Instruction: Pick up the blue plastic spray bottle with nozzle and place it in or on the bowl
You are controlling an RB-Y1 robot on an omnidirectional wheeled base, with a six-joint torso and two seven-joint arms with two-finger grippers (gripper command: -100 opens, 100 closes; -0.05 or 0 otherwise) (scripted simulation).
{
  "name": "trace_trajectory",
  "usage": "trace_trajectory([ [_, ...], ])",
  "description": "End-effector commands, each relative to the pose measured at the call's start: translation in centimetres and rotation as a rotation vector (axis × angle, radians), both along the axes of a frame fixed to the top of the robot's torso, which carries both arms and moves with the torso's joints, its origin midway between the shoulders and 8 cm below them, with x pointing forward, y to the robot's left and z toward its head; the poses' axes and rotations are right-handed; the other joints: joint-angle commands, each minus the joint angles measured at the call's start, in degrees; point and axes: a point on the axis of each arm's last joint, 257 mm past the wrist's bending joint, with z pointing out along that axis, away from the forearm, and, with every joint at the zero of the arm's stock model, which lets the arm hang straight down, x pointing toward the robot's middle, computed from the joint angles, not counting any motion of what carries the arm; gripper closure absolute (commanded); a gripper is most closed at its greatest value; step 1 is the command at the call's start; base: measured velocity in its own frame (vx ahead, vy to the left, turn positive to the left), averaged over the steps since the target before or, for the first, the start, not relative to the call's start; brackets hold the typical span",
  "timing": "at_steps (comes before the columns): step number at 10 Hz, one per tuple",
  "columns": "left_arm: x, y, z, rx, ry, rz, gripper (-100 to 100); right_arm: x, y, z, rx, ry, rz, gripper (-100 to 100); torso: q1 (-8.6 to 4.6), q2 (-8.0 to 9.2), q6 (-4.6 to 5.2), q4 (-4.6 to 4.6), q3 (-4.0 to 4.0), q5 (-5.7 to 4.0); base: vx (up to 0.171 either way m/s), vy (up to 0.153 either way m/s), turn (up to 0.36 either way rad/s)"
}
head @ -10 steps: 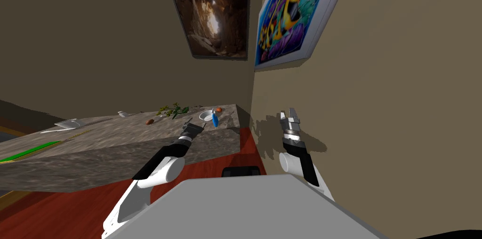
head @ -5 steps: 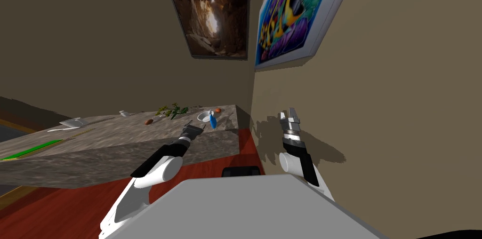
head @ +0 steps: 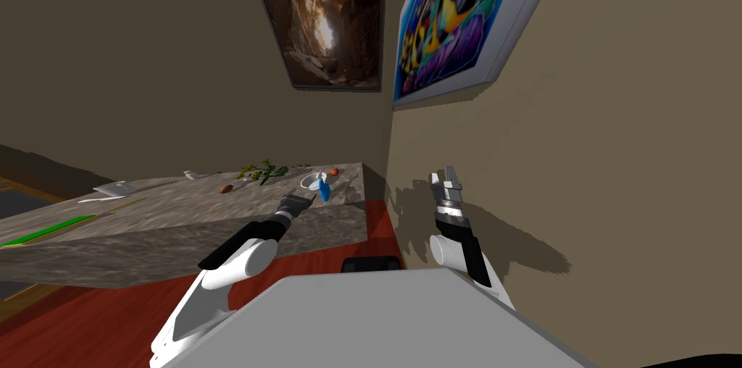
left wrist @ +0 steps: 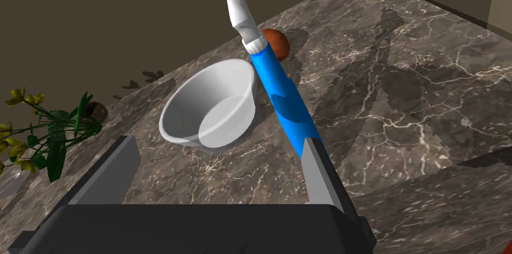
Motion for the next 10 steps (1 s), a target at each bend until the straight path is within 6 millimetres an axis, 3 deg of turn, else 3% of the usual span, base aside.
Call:
trace_trajectory([
  [1, -0.2, 0.1, -0.5, -0.029, 0.024, 0.002, -100, 0.0, 0.0, 0.0, 0.0, 0.0, 0.0, 0, 0.0, 0.0, 0.0, 0.0, 0.0, 0.0, 0.079, -0.046, 0.025],
  [10, -1.3, 0.9, -3.2, -0.294, 0.134, 0.053, -100, 0.0, 0.0, 0.0, 0.0, 0.0, 0.0, 0, 0.08, 0.04, 0.01, 0.0, 0.02, 0.02, 0.087, -0.038, 0.034],
])
